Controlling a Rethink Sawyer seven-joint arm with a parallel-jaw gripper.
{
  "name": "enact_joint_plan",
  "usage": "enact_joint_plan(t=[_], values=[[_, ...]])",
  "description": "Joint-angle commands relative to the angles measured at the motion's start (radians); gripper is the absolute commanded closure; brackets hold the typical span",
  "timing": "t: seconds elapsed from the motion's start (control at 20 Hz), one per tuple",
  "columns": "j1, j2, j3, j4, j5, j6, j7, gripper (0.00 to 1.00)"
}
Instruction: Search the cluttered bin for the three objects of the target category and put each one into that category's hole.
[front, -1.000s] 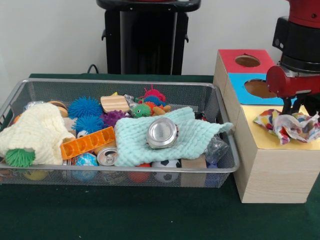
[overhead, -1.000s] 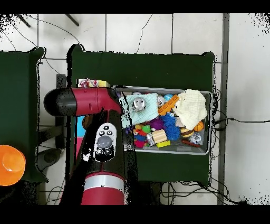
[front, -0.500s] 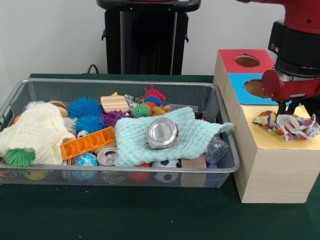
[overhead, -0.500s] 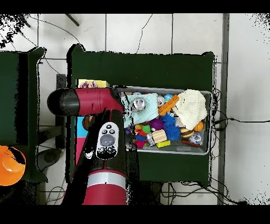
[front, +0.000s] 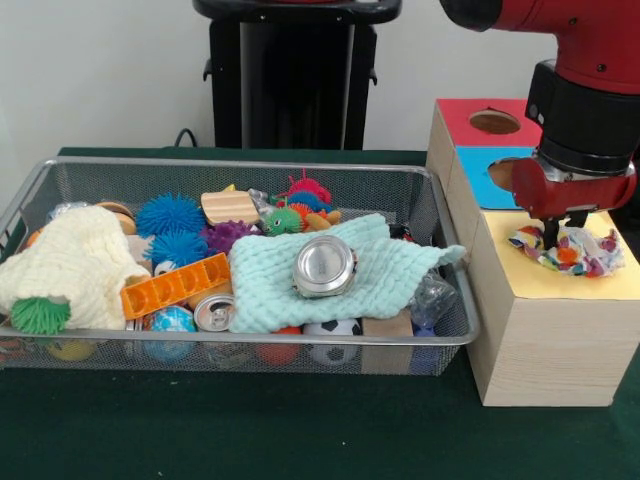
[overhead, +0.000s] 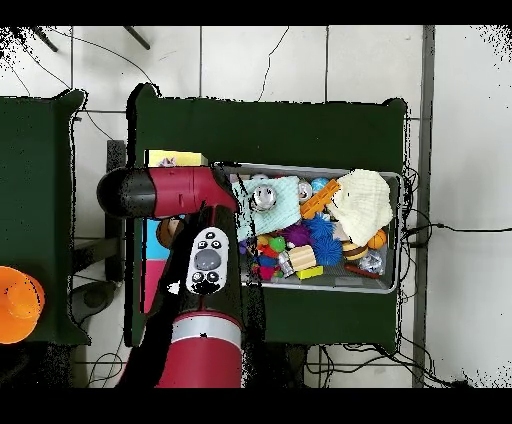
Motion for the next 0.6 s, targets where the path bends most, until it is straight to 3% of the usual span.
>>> enact_joint_plan(t=[0.05,0.6], values=[[-0.040,0.104,0.033,0.019,0.001,-0.018,0.187,1.00],[-0.058,0.105,0.054,0.023,0.009,-0.029,0.172,1.00]])
